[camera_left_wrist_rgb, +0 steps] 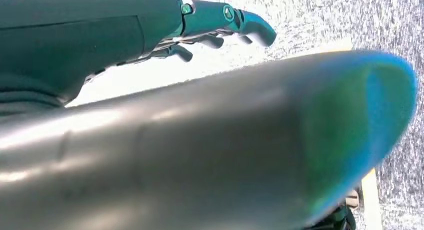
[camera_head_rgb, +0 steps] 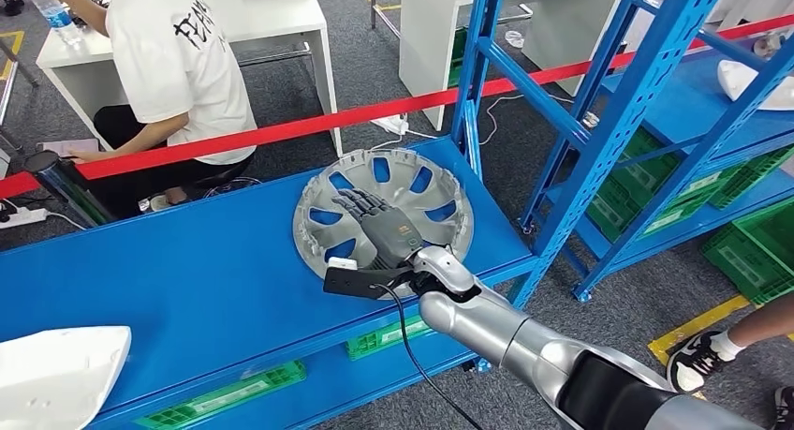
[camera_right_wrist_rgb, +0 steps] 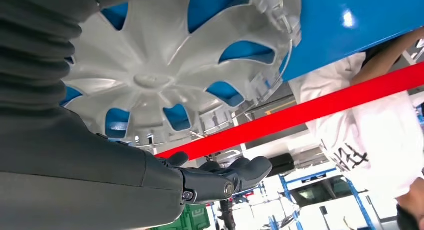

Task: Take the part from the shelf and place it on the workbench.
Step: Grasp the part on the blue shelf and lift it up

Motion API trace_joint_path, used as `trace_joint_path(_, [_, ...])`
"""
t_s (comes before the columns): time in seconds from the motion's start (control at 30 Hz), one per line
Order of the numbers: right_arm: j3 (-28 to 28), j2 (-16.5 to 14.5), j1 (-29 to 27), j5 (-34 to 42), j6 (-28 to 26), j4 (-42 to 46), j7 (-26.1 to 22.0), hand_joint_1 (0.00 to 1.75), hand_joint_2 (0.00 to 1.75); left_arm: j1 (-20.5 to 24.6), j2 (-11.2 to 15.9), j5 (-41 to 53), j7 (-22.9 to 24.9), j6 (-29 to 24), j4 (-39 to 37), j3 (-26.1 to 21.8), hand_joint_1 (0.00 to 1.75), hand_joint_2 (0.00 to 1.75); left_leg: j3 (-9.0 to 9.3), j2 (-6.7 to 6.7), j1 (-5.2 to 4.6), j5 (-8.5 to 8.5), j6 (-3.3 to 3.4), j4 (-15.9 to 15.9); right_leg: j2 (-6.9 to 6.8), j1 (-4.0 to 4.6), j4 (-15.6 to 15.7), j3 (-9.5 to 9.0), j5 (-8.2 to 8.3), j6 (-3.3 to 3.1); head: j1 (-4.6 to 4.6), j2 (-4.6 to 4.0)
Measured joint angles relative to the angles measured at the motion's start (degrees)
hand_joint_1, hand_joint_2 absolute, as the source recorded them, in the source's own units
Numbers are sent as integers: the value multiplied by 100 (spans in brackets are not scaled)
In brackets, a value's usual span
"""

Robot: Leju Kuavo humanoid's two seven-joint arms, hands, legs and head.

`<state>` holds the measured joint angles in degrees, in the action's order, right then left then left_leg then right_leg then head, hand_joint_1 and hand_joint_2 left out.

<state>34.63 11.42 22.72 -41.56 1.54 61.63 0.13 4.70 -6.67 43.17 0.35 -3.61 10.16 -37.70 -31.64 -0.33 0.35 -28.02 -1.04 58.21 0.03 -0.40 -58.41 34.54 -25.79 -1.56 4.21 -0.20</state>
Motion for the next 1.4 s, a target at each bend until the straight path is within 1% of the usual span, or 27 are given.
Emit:
trace_joint_path(0.1, [8, -1, 15, 5, 3, -30, 0, 0, 175, 0, -5, 0, 0, 0, 0, -1, 0, 0, -20, 1, -10, 11, 27, 4, 0, -9, 39, -1, 38, 63, 0, 0])
trace_joint_path(0.23, [14, -1, 15, 8, 6, -57, 0, 0, 175, 1, -6, 0, -1, 0, 0, -1, 0, 0, -31, 2, -21, 14, 42, 10, 0, -21, 54, 3, 52, 132, -1, 0])
trace_joint_path(0.33, [19, -1, 13, 21, 13, -58, 0, 0, 175, 2, -4, 0, -7, 0, 0, -1, 0, 0, -32, 3, -22, 14, 42, 11, 0, -23, 55, 7, 51, 158, -2, 0])
trace_joint_path(0.47, [21, -1, 1, 80, 29, -58, 0, 0, 175, 5, -5, 14, -8, 6, 0, -1, 0, 0, -32, 5, -19, 16, 39, 8, 0, -18, 53, 15, 52, 162, -3, 0])
trace_joint_path(0.6, [27, -1, -7, 122, 76, -84, 21, 0, 175, 21, 3, 42, 16, 131, 2, -1, 0, 0, -31, 5, -14, 21, 32, 1, 1, -12, 49, 21, 52, 161, -3, 0])
trace_joint_path(0.87, [101, 0, -53, 129, 543, -248, 404, 0, 175, 71, 16, 140, 102, 195, 9, 0, 0, 0, -31, 5, -10, 29, 27, -3, 2, -9, 45, 24, 51, 160, -3, 0])
trace_joint_path(1.13, [127, -1, -119, 211, 642, -385, 402, 0, 175, 94, 20, 156, 121, 195, 10, 2, 0, 0, -34, 9, -10, 30, 28, -2, 7, -9, 43, 29, 52, 160, -3, 0])
trace_joint_path(1.33, [134, -146, -286, 263, 674, -445, 481, 0, 175, 123, 20, 159, 170, 180, 9, 1, 0, 0, -31, 16, -8, 28, 25, -4, 12, -7, 43, 30, 51, 159, -3, 0])
trace_joint_path(1.37, [137, -185, -312, 258, 684, -450, 520, 18, 175, 125, 20, 159, 168, 170, 9, 1, 0, 0, -30, 18, -7, 27, 25, -5, 14, -6, 43, 30, 50, 158, -3, 0])
trace_joint_path(1.4, [139, -220, -334, 248, 692, -455, 560, 59, 175, 127, 19, 159, 166, 160, 9, 0, 0, 0, -29, 18, -7, 27, 24, -5, 15, -6, 43, 30, 50, 158, -3, 0])
